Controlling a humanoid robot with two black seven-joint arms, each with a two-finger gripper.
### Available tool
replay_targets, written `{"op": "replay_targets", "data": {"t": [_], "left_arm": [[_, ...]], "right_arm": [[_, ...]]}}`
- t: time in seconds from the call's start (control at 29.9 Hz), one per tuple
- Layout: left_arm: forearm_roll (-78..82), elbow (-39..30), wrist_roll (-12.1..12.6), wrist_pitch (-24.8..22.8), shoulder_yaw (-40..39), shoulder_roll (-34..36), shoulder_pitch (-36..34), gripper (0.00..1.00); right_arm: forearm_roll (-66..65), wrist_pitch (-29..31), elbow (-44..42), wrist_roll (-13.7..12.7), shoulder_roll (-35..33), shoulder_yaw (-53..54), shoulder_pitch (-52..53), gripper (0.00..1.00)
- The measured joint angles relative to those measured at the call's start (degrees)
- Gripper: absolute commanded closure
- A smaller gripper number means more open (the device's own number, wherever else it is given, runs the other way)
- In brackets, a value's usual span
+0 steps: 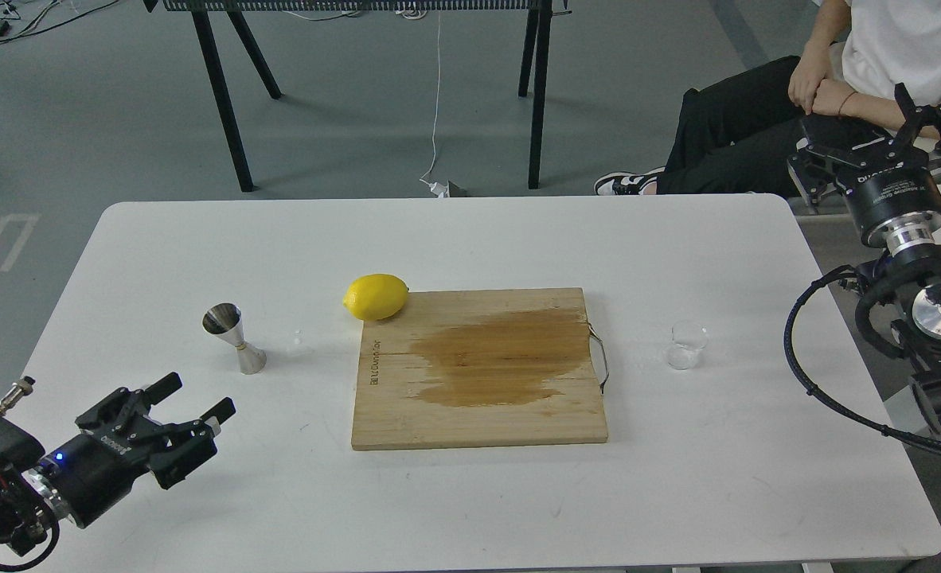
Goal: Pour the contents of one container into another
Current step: 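Reach the left gripper to the metal jigger and grasp it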
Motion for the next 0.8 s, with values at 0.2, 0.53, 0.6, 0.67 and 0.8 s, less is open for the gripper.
{"op": "replay_targets", "data": {"t": [0.2,0.53,0.6,0.67,0.8], "left_arm": [[7.13,13.59,0.15,0.64,0.26,-7.97,-5.68,0.04],[8.01,26.75,-0.16,0.68,1.04,-14.96,-13.99,0.11],[7.98,28.50,-0.18,0.68,1.19,-16.57,-15.54,0.15],[7.99,29.34,-0.16,0.68,1.21,-17.44,-16.45,0.18],[8.08,32.21,-0.05,0.68,1.37,-18.61,-18.31,0.22]], "right_arm": [[-0.05,0.00,0.00,-0.01,-0.22,-0.27,-0.01,0.01],[-0.07,0.00,-0.12,-0.04,-0.24,-0.37,-0.06,0.01],[-0.12,0.00,-0.17,-0.04,-0.24,-0.44,-0.06,0.01],[-0.14,0.00,-0.19,-0.04,-0.24,-0.50,-0.07,0.01],[-0.15,0.00,-0.20,-0.08,-0.32,-0.48,-0.10,0.01]]}}
